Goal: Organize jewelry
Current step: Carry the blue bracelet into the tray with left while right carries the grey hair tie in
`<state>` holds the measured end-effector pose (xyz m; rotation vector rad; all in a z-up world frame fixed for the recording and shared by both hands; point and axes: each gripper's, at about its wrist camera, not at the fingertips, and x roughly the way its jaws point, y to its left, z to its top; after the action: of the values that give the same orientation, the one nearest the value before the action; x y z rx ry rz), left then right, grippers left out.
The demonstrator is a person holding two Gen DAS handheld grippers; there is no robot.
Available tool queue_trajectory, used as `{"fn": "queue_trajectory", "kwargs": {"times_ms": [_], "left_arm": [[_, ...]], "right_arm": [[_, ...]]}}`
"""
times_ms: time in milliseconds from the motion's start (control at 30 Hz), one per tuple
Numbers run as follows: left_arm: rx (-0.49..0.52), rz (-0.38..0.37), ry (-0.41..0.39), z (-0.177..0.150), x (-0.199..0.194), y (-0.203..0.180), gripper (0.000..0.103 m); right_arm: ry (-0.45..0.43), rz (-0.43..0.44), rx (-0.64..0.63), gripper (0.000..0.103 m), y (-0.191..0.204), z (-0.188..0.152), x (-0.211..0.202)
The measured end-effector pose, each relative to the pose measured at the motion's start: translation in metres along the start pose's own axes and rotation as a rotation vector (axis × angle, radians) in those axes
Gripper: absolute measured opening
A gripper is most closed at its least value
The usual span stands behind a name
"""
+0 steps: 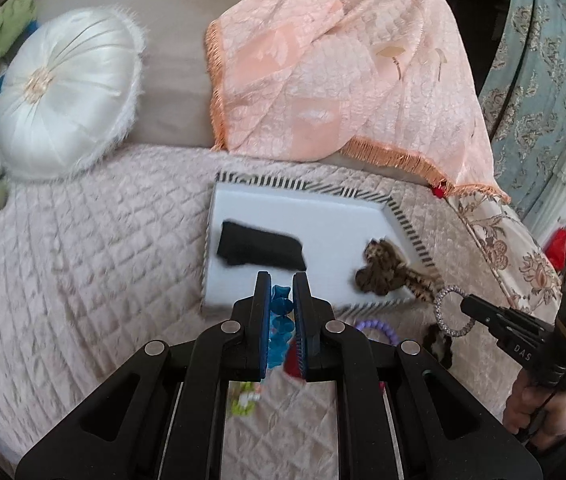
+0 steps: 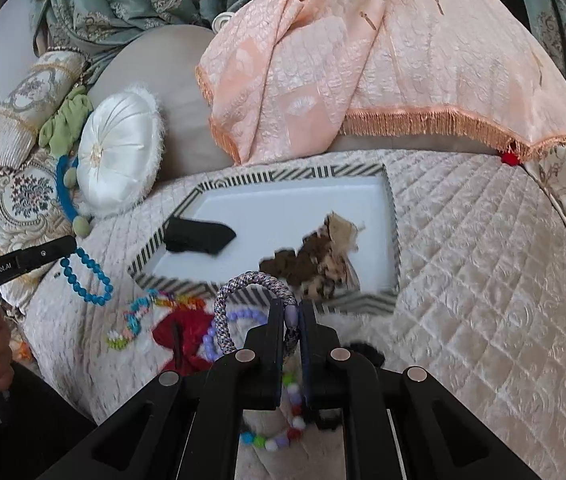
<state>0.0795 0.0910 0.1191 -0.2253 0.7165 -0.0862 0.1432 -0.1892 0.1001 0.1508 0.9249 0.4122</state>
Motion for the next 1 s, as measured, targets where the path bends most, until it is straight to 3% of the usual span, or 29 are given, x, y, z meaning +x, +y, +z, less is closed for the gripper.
{"fn": "queue_trajectory", "kwargs": {"times_ms": [300, 767, 867, 1000], "left_arm": [[0.027, -0.034, -0.009, 0.049, 0.043, -0.015, 0.010], [-0.007, -0.093, 0.045, 0.090, 0.137, -0.041, 0.010], [0.004, -0.073, 0.028, 0.102, 0.159, -0.036, 0.010], [-0.038, 0.011, 0.103, 0.094, 0.198, -0.011, 0.010]], "right_arm": [[0.009, -0.041, -0.023, 0.007, 0.002, 0.057, 0.037], [0.041, -0.064, 0.041, 0.007, -0.028, 0.087, 0.106], [0.045, -0.070, 0.069, 0.007, -0.034, 0.094, 0.119], [0.072, -0.108, 0.111, 0.007, -0.046, 0.097, 0.142]]}}
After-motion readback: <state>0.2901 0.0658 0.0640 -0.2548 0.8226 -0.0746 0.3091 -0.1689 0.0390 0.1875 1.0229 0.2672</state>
